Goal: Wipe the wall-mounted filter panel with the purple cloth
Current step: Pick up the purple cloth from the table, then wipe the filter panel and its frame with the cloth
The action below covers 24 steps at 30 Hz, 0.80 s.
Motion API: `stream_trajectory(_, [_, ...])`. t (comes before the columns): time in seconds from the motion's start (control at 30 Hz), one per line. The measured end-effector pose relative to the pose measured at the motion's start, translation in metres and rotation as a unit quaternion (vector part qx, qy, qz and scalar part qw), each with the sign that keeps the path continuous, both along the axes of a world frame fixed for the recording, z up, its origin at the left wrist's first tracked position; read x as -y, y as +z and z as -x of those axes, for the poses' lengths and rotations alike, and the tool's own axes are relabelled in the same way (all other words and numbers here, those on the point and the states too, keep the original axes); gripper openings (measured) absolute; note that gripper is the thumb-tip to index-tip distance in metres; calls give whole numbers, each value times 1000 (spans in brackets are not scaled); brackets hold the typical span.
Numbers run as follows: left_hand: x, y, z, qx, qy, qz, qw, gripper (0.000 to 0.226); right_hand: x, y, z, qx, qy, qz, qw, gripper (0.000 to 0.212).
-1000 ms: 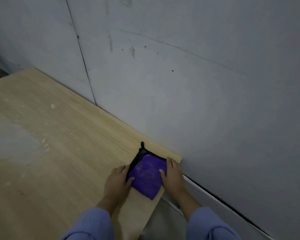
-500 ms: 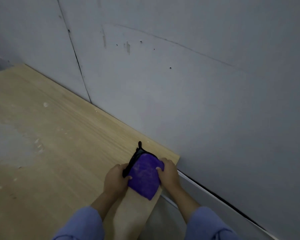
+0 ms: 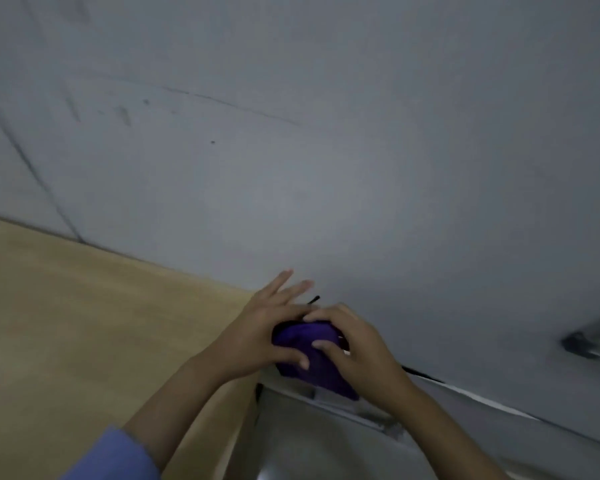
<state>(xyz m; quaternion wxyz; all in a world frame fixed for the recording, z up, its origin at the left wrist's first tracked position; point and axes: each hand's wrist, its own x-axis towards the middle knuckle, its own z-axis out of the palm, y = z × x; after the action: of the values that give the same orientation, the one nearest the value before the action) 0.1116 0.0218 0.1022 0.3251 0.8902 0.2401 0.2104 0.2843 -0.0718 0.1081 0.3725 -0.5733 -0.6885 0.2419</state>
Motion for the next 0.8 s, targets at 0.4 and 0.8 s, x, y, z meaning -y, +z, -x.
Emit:
stream_trajectory(0.4, [144,28,-184,171,-16,62,983,16,170,28,-159,-243,-229,19,943,44])
stream_trajectory(0.8, [284,0,-307,302,194,59,931,59,259,54,-268,-33,-204,-25,978,38])
